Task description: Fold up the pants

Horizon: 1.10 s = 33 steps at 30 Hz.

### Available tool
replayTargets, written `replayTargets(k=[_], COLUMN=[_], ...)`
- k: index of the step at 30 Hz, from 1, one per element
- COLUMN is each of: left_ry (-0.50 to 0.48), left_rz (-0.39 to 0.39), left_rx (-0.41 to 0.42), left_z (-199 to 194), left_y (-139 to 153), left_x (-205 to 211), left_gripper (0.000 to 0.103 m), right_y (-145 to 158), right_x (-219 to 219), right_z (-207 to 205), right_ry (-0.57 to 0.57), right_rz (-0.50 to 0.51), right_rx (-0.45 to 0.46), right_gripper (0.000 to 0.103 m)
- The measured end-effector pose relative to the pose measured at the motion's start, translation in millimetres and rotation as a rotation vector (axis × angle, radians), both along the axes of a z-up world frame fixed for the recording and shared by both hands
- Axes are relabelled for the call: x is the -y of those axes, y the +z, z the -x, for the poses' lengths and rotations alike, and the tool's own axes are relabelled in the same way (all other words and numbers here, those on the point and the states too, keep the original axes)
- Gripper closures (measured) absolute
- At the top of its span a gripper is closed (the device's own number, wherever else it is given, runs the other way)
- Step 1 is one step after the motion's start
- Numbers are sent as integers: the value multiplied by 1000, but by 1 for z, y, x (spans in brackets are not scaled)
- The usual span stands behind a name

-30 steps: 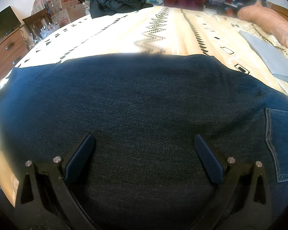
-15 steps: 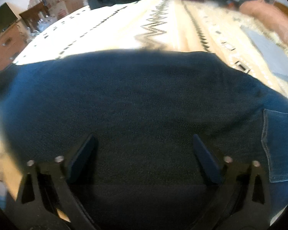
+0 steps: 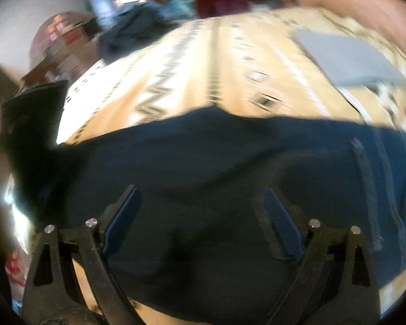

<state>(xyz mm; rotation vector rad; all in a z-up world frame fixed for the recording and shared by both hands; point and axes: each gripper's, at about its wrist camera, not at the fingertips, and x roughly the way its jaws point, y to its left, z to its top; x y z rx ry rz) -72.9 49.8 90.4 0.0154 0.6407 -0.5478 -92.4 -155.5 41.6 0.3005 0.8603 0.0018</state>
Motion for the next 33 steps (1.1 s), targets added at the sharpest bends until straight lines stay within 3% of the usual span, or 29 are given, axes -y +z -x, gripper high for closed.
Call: replayTargets(k=[3, 5, 6, 8, 11, 14, 16, 18, 21, 23, 26, 28, 31, 33], left_ry=[-191, -203, -195, -170, -145, -209, -286, -285, -285, -317, -377, -361, -237, -121], left_rz=[-141, -267, -274, -214, -197, -196, -318, -344, -289, -236, -199, -175, -140, -94], left_rx=[-137, -86, -67, -89, -16, -27, -132, -39, -55, -63, -119, -137, -146, -165], left_z=[13, 30, 31, 24, 27, 39, 36, 52, 63, 75, 93, 95, 85, 74], left_y=[-59, -76, -73, -62, -41, -44, -80, -77, -58, -47, -38, -27, -13, -3], left_x=[72, 99, 102, 101, 101, 114, 128, 128, 122, 115, 103, 85, 42, -2], left_gripper=[97, 97, 97, 97, 97, 97, 91, 88, 69, 65, 65, 65, 65, 65], right_y=[-13, -16, -16, -14, -13, -15, -16, -12, 2, 11, 20, 16, -6, -25], right_x=[22, 30, 32, 33, 36, 39, 41, 44, 48, 43, 17, -11, -49, -60], right_z=[11, 18, 20, 21, 21, 23, 26, 27, 24, 14, -23, -47, -64, -55], right_ry=[-33, -31, -19, 0, 15, 18, 21, 22, 36, 76, 209, 318, 453, 509], right_rz=[-13, -28, -32, -36, -65, -84, -88, -100, -119, -142, -212, -238, -152, -70], right_rx=[-37, -41, -40, -33, -20, -9, -8, -3, 39, 63, 68, 43, -48, -122], right_gripper=[10, 10, 10, 10, 10, 10, 10, 10, 10, 11, 34, 59, 76, 78])
